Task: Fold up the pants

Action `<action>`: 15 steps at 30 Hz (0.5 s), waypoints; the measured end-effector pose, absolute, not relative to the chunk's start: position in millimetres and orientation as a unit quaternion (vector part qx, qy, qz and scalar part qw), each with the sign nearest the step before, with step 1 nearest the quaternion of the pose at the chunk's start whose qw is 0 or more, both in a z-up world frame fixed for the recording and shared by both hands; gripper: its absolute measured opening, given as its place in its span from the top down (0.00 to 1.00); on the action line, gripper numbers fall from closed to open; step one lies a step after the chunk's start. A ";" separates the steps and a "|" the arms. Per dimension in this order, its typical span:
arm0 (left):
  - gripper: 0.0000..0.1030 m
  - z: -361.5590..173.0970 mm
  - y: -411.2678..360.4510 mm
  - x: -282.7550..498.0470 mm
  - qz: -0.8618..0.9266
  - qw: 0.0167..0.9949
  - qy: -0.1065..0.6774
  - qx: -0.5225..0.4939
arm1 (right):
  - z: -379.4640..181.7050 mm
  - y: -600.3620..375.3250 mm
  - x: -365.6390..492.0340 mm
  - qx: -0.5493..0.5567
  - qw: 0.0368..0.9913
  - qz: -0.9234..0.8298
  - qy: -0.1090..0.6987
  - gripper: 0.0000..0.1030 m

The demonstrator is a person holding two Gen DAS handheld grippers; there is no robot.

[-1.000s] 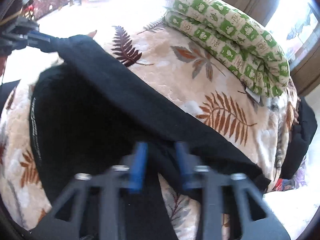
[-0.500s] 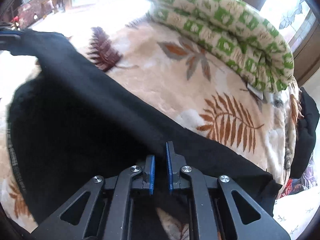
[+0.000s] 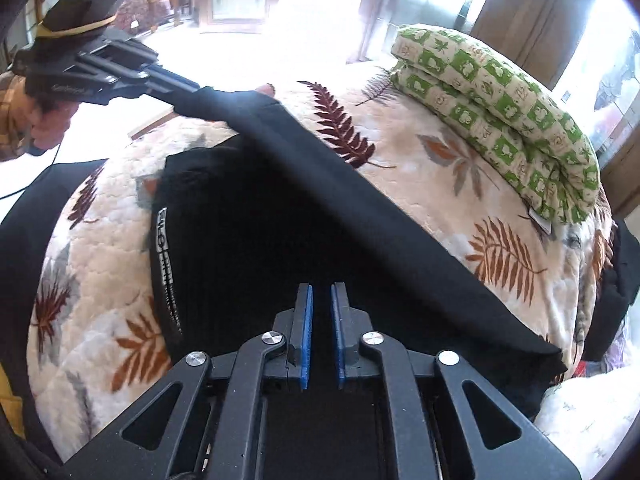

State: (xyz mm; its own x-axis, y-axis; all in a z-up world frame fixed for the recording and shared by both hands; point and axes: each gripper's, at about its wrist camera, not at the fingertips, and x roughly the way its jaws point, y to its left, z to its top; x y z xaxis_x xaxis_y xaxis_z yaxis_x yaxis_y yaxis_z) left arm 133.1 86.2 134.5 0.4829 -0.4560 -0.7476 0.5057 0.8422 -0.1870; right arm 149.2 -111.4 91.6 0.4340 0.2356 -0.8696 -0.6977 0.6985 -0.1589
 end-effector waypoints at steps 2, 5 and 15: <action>0.90 131.3 85.8 127.4 -0.280 0.860 0.426 0.027 | 86.3 -115.2 154.7 -0.247 0.812 0.273 0.452 0.66; 0.90 130.4 84.8 117.5 -0.286 0.859 0.423 0.024 | 78.4 -124.2 159.6 -0.256 0.820 0.247 0.449 0.49; 0.90 139.7 88.0 110.1 -0.291 0.863 0.413 0.019 | 50.3 -127.6 188.3 -0.340 0.811 0.196 0.434 0.43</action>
